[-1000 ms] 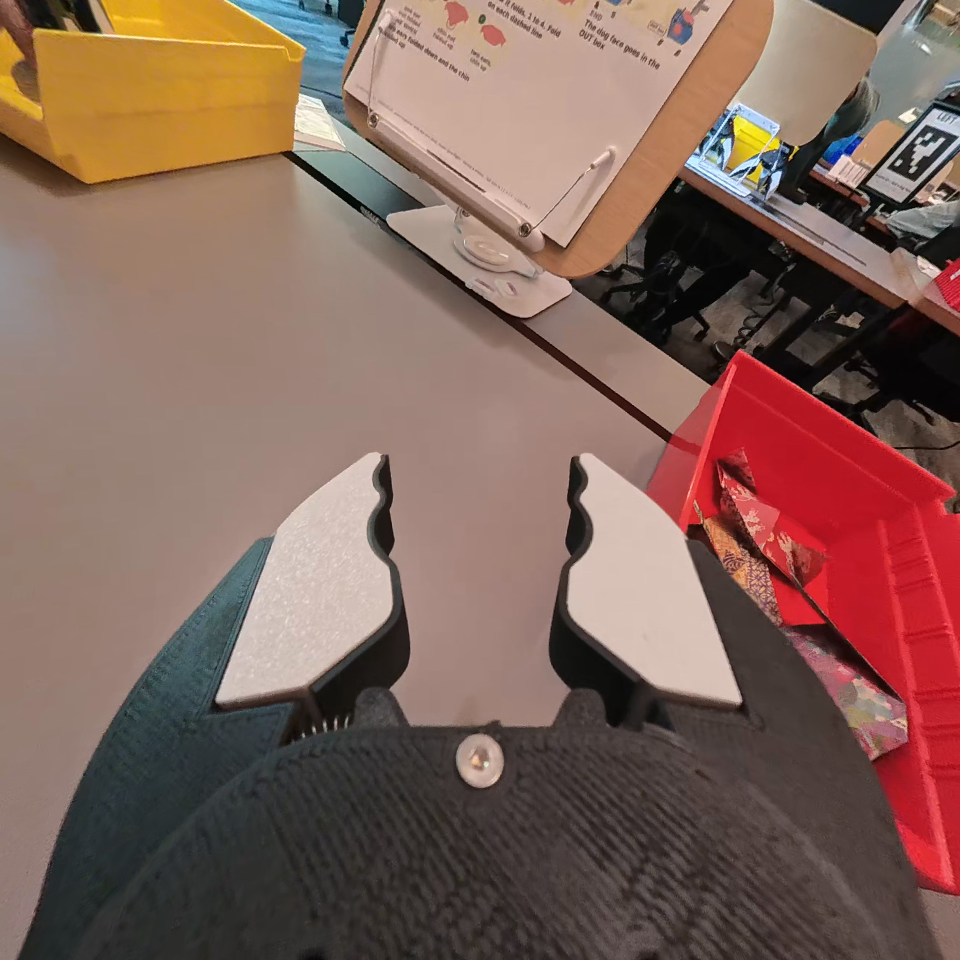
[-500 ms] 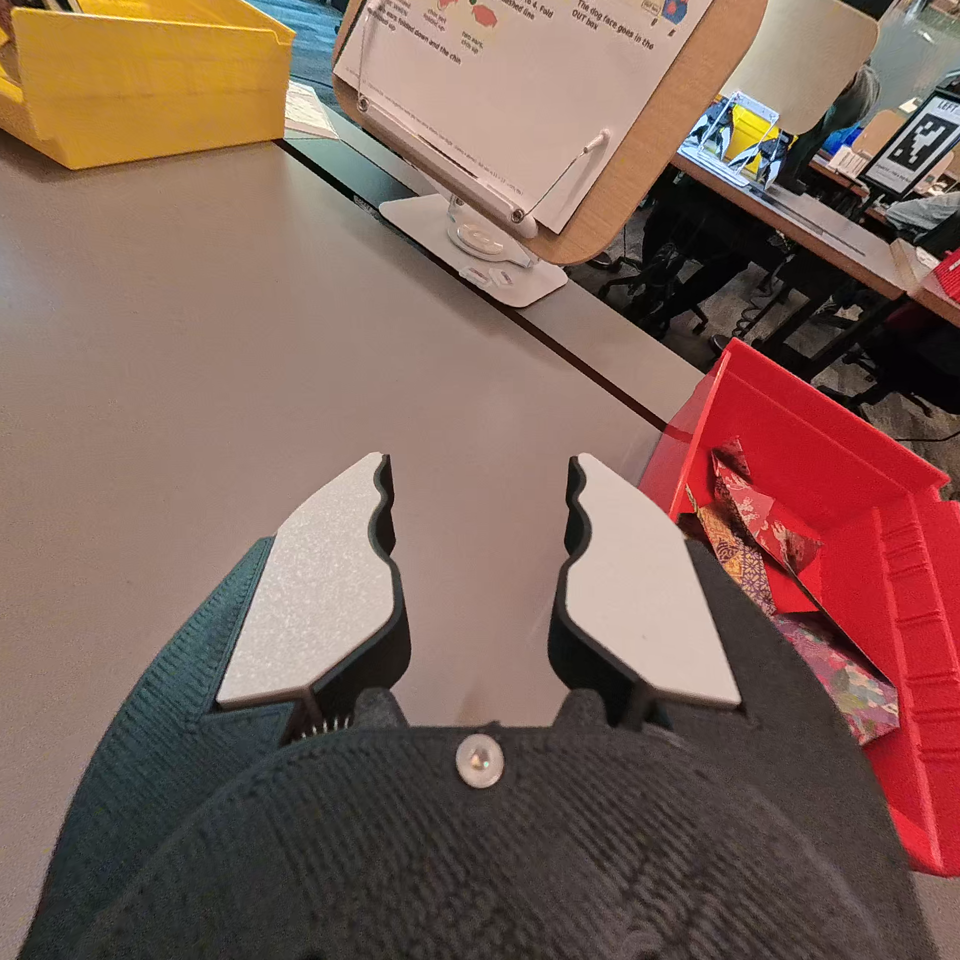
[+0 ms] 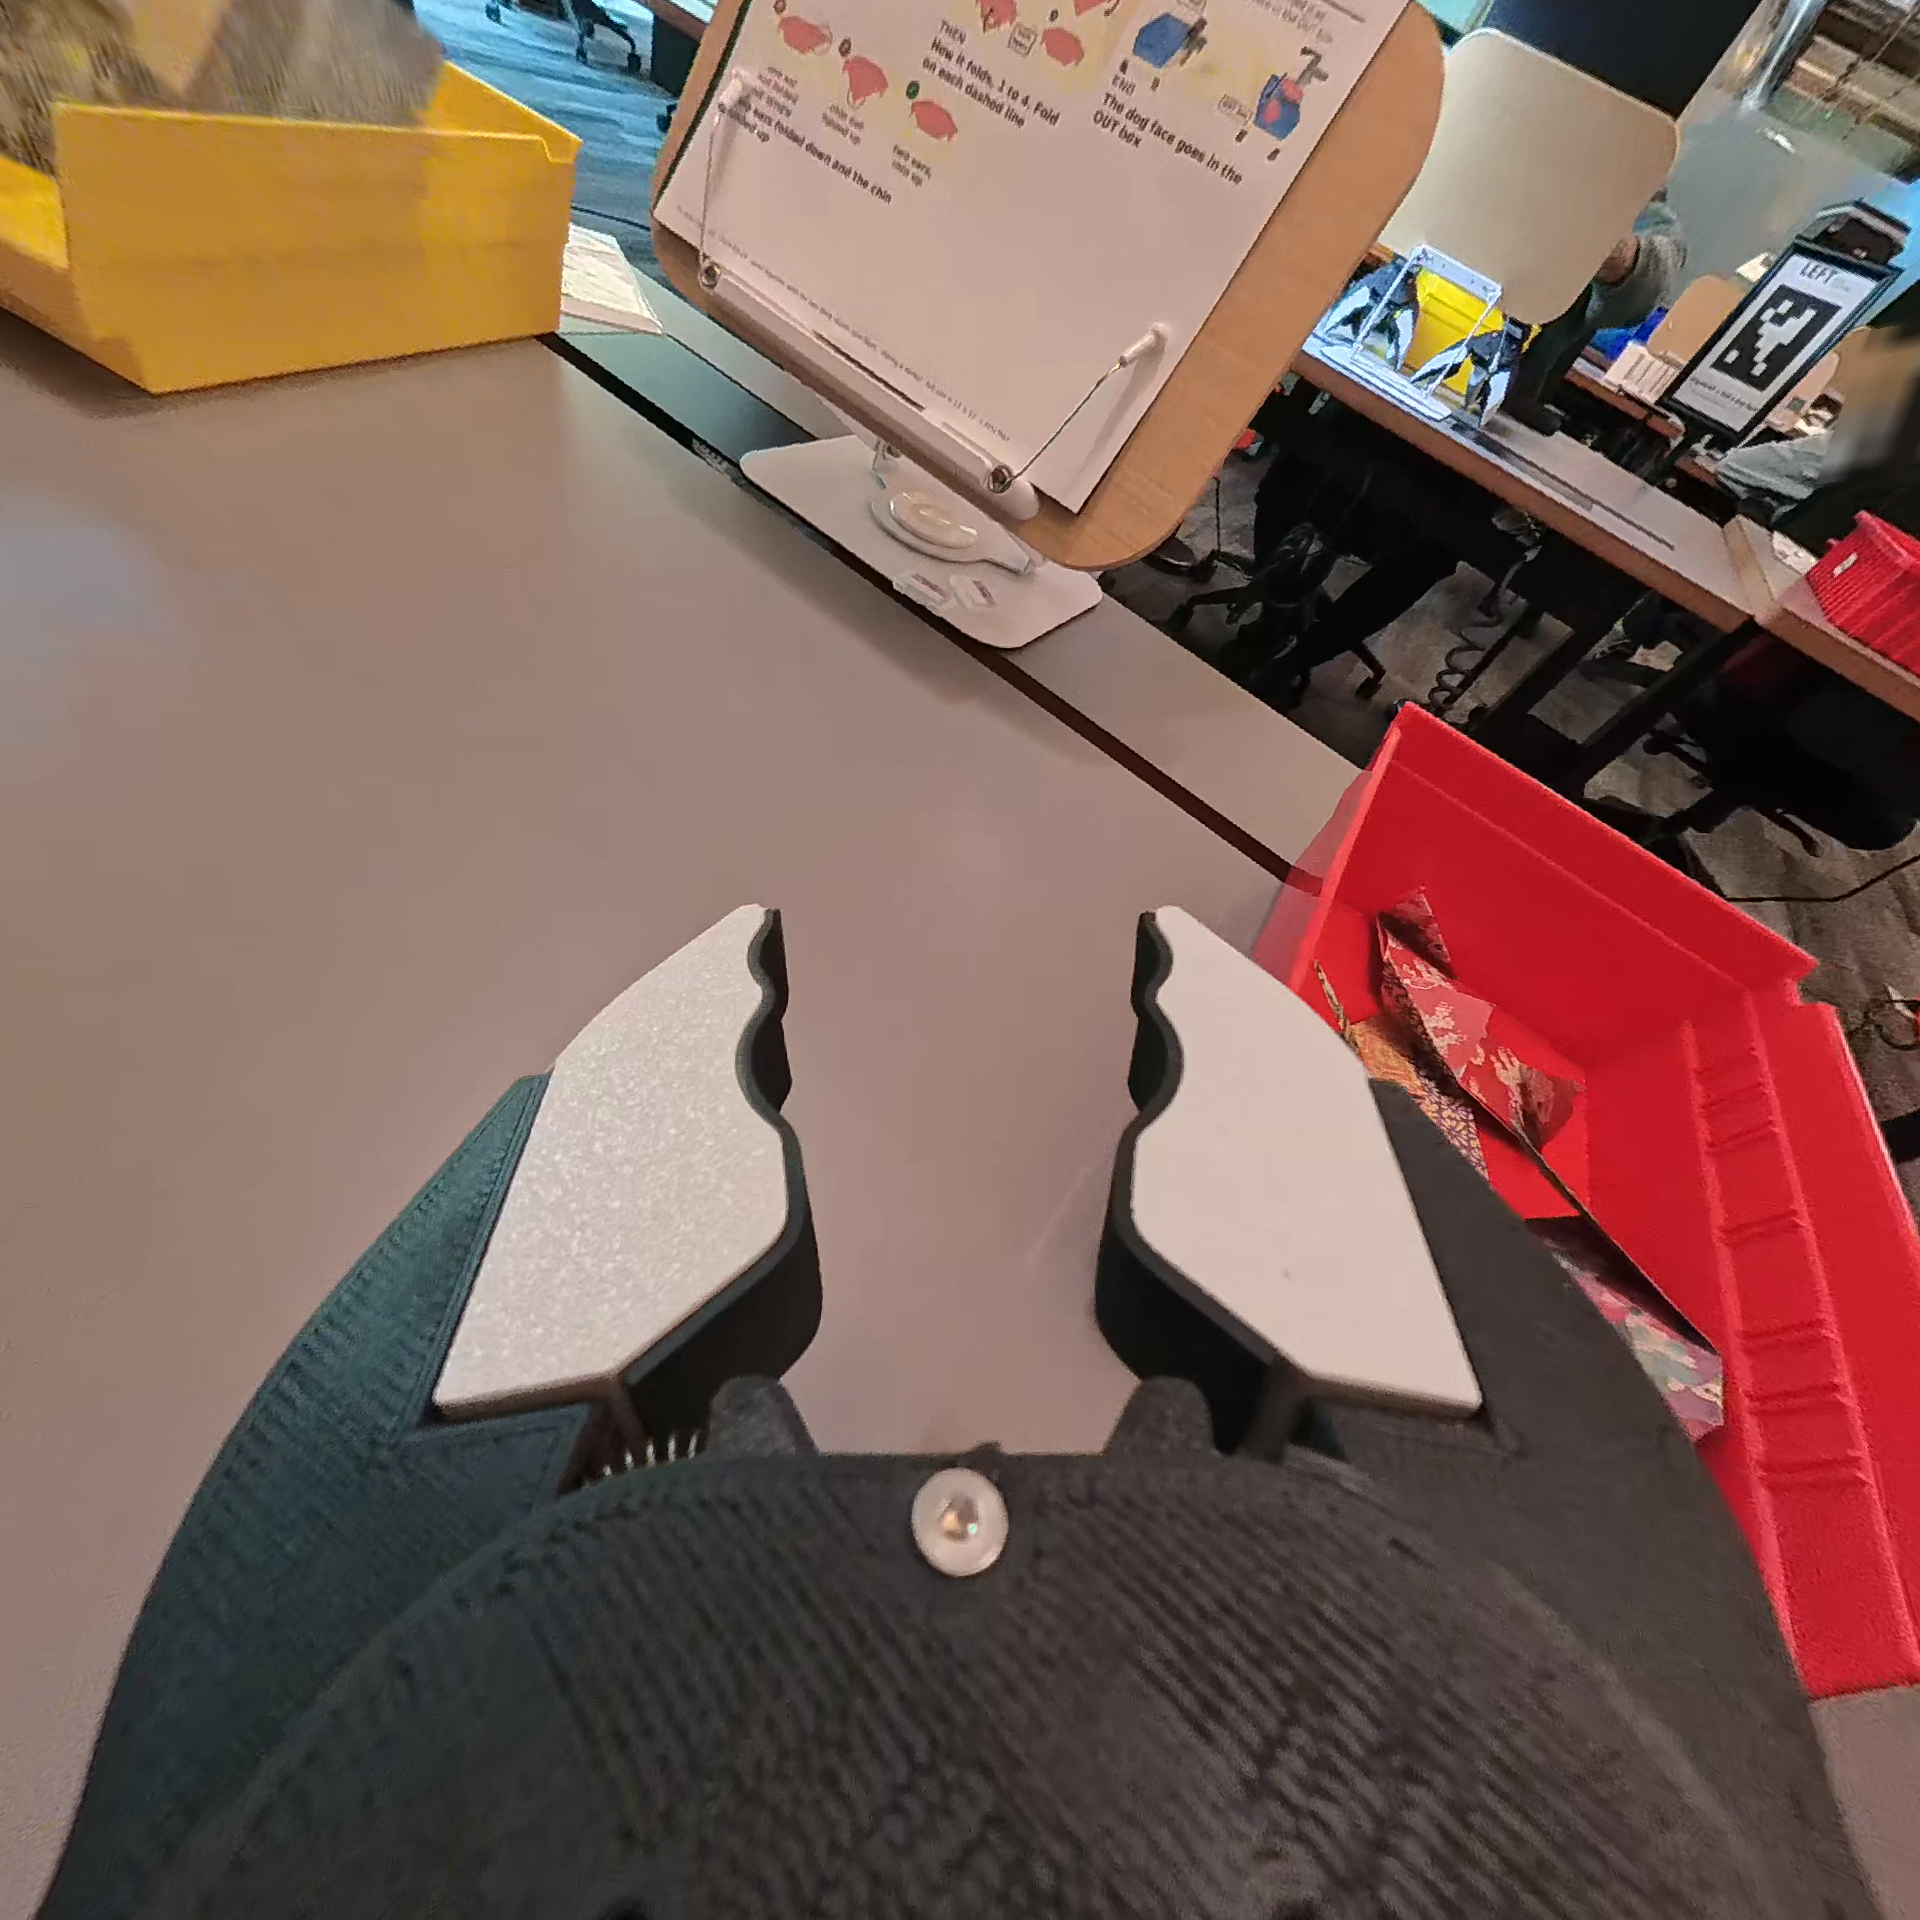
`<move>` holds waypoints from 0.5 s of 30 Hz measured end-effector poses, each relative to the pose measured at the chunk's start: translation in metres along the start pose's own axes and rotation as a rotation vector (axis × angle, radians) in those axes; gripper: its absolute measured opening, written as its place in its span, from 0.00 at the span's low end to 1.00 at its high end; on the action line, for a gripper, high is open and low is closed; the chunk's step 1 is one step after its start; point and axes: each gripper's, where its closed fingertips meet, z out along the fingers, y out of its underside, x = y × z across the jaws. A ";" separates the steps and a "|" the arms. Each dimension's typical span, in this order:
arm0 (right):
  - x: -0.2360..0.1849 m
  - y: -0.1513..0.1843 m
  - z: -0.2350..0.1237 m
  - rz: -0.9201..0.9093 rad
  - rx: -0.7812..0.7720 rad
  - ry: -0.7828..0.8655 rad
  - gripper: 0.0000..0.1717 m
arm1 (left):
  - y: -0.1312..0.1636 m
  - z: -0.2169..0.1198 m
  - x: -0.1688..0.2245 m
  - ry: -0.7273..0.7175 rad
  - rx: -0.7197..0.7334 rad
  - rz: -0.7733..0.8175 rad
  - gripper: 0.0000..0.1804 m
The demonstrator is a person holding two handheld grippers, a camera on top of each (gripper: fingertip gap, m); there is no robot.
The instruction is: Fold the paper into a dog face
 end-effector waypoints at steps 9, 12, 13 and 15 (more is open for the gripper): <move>-0.006 -0.012 -0.004 -0.004 0.040 -0.020 0.37 | -0.025 -0.058 0.167 0.049 0.200 0.458 0.19; -0.012 -0.025 -0.009 -0.007 0.080 -0.038 0.37 | 0.011 -0.018 0.227 0.061 0.121 0.674 0.23; -0.016 -0.030 -0.010 -0.002 0.098 -0.049 0.37 | 0.028 -0.001 0.245 0.076 0.082 0.742 0.23; -0.026 -0.041 -0.013 0.014 0.142 -0.080 0.37 | 0.063 0.031 0.278 0.116 0.023 0.866 0.24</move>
